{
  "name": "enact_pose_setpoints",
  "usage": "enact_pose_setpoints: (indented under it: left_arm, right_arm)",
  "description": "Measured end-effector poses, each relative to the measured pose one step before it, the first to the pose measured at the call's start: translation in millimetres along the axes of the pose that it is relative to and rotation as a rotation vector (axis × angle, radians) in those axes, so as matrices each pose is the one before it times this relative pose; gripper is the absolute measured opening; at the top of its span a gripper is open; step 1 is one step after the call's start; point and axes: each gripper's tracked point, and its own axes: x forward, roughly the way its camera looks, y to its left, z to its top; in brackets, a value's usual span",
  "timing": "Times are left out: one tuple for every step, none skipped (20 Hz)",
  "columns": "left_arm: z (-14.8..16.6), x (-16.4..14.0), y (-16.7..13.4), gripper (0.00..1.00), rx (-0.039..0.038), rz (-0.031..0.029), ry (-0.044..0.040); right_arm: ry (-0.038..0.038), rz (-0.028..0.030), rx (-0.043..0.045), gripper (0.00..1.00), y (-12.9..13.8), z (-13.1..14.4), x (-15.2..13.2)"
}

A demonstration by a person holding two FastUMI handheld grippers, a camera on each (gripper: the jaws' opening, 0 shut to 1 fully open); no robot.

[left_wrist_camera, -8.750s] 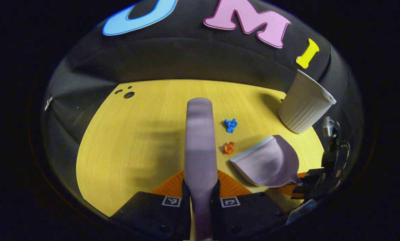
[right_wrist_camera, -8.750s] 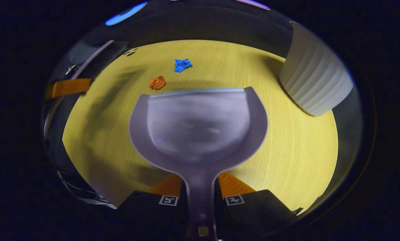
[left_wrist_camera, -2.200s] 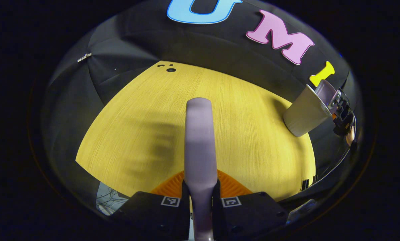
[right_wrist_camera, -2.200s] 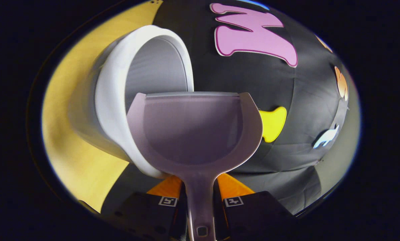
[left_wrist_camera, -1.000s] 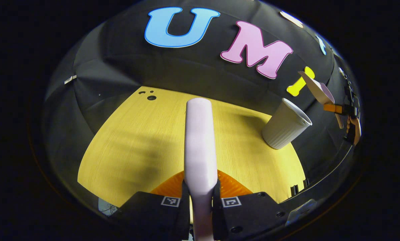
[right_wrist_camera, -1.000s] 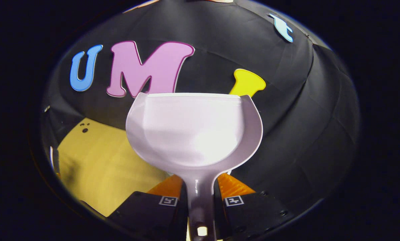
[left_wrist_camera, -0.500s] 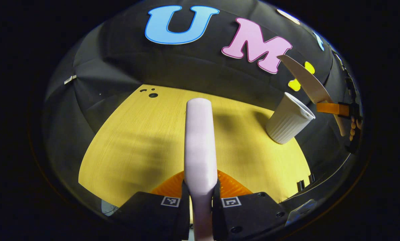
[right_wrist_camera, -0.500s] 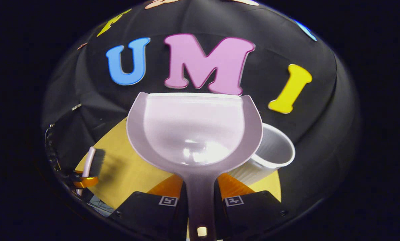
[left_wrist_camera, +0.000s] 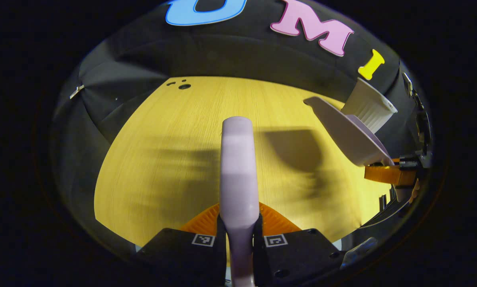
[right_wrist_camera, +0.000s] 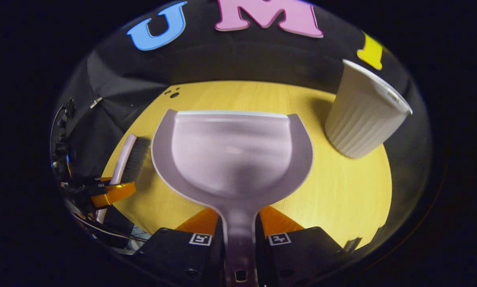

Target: Pick up the small broom and dustpan from the desktop, sweep the trash into the dustpan with the broom, and then empty the trash into the garbage bin.

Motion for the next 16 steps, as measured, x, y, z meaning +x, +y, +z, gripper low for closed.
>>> enact_pose_setpoints:
  left_arm:
    - [-3.07, 7.44, -0.31, 0.30, 0.00482, 0.00331, 0.02032]
    - [-3.34, 8.31, 0.27, 0.30, 0.00507, 0.00129, 0.01901]
    - [-3.52, 10.18, 4.33, 0.31, 0.00769, 0.00352, 0.01900]
    - [-1.45, 6.26, 0.41, 0.30, 0.01370, 0.00628, 0.01781]
    - [-0.69, 6.07, -0.43, 0.31, 0.01640, 0.00858, 0.01779]
    - [-0.32, 7.48, 1.01, 0.34, 0.01664, 0.01101, 0.01165]
    - [-1.57, 8.21, -0.49, 0.32, 0.01357, 0.00587, 0.01055]
    - [-0.39, 4.54, -1.61, 0.32, 0.00860, 0.00355, 0.01265]
    - [0.34, 3.90, -0.89, 0.32, 0.00392, 0.00360, 0.01741]
    - [-2.07, 2.12, -0.90, 0.34, 0.00151, 0.00387, 0.01785]
    - [0.63, 0.33, -0.08, 0.34, 0.00089, 0.00680, 0.00381]
    - [-0.72, -3.69, 2.08, 0.36, 0.00179, 0.00418, -0.00313]
    - [1.11, -0.68, -0.35, 0.36, 0.00024, 0.00388, -0.00138]
    - [0.35, -1.11, -0.55, 0.38, -0.00122, 0.00179, 0.00242]
    - [-0.85, -2.53, -0.30, 0.39, -0.00336, 0.00205, 0.00228]
    - [2.43, -3.92, -1.56, 0.43, -0.00757, -0.00438, -0.00949]
  right_arm:
    - [0.02324, -0.01061, 0.01143, 0.36, -0.54, -7.23, 9.83]
    - [0.01825, -0.00876, 0.00834, 0.36, -0.45, -6.59, 8.72]
    - [0.01501, -0.00407, 0.01186, 0.36, -0.75, -8.11, 6.43]
    - [0.01596, -0.00105, 0.01636, 0.36, 1.89, -4.93, 4.99]
    - [0.01655, 0.00215, 0.01003, 0.36, 1.03, -5.14, 5.58]
    - [0.01340, 0.00087, 0.00521, 0.33, 2.08, -3.67, 8.58]
    - [0.01398, -0.00406, 0.00427, 0.36, -1.32, -3.64, 5.53]
    - [0.00122, -0.01063, -0.01096, 0.36, -2.88, -0.13, 4.48]
    - [-0.00370, -0.01631, -0.02250, 0.33, -1.37, -0.71, 2.21]
    - [0.00158, -0.01419, -0.02041, 0.37, -0.35, -0.73, 0.71]
    - [0.00696, -0.00554, -0.01104, 0.37, 0.54, -0.68, 1.74]
    - [0.01056, 0.00331, 0.00238, 0.37, 0.79, -1.26, 2.55]
    - [0.00388, 0.00986, 0.01019, 0.38, -0.87, 0.38, 5.10]
    - [0.00460, 0.00790, 0.00745, 0.38, 0.72, 1.19, -0.75]
    - [-0.00283, 0.00310, 0.00252, 0.39, -0.51, 1.39, -0.42]
    - [0.00296, 0.00408, 0.00034, 0.39, 0.78, 1.00, -0.47]
